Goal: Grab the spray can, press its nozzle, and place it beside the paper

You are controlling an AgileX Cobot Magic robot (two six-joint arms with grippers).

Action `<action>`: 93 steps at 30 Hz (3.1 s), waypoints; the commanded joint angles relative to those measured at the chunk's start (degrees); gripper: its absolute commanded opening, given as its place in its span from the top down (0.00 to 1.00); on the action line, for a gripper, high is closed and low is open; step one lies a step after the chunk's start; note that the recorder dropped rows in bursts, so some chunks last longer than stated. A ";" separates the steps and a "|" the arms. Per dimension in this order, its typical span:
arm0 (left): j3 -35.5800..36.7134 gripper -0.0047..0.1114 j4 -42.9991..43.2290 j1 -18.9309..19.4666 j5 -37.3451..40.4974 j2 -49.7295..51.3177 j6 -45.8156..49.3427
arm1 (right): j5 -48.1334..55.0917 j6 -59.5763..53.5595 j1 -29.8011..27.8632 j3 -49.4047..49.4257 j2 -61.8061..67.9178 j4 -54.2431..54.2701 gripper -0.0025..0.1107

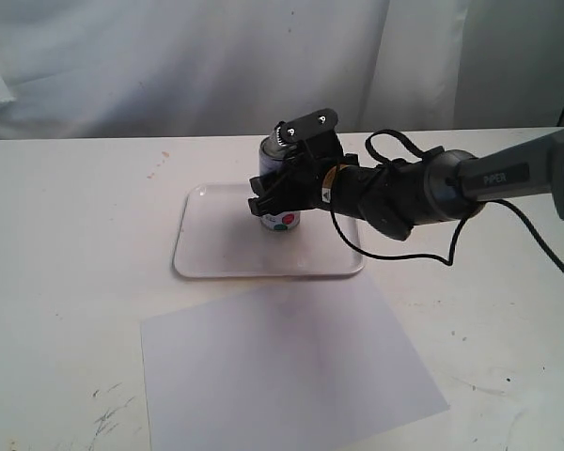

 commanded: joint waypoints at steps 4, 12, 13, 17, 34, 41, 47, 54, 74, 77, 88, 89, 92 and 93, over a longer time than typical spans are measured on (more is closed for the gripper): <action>0.10 0.96 0.20 -0.29 0.18 -0.30 -0.04 | 0.75 -0.50 0.00 -0.70 -0.56 0.12 0.97; 0.10 0.96 0.20 -0.29 0.18 -0.30 -0.04 | 0.62 1.27 0.00 -0.70 -0.56 0.12 0.63; 0.10 0.96 0.20 -0.29 0.18 -0.30 -0.04 | 0.34 1.45 0.00 -0.70 -0.56 0.12 0.56; 0.10 0.96 0.20 -0.29 0.18 -0.30 -0.04 | -0.24 3.76 0.00 -0.80 -0.56 0.12 0.31; 0.10 0.96 0.20 -0.29 0.18 -0.30 0.08 | 10.37 6.75 0.08 -0.80 -6.58 0.12 0.25; 0.10 0.96 0.20 -0.29 0.18 -0.30 0.08 | 11.34 7.64 2.99 -0.80 -9.37 -0.12 0.26; 0.10 0.96 0.20 -0.29 0.18 -0.30 0.08 | 15.50 7.46 3.99 -0.80 -11.65 -1.53 0.26; 0.10 0.96 0.20 -0.29 0.47 -0.30 0.01 | 17.47 5.93 3.33 -0.80 -16.99 -1.53 0.26; 0.10 0.96 0.20 -0.29 1.01 -0.30 -0.35 | 43.32 6.52 7.08 12.88 -47.06 8.06 0.98; 0.10 0.96 0.20 -0.29 1.31 -0.30 -0.35 | 38.66 7.60 7.56 21.61 -55.41 8.06 0.98; 0.10 0.96 -0.22 -0.29 2.16 -0.30 -0.35 | 38.77 10.17 7.56 32.29 -71.14 5.01 0.98; 0.10 0.96 -0.22 -0.29 2.16 -0.30 -0.35 | 38.77 10.17 7.56 33.10 -72.40 5.01 0.98; 0.10 0.96 -0.22 -0.29 2.16 -0.30 -0.35 | 38.77 10.28 7.56 36.76 -76.48 5.01 0.98; 0.10 0.96 -0.22 -0.29 2.16 -0.30 -0.35 | 38.77 10.28 7.56 37.64 -77.29 5.01 0.98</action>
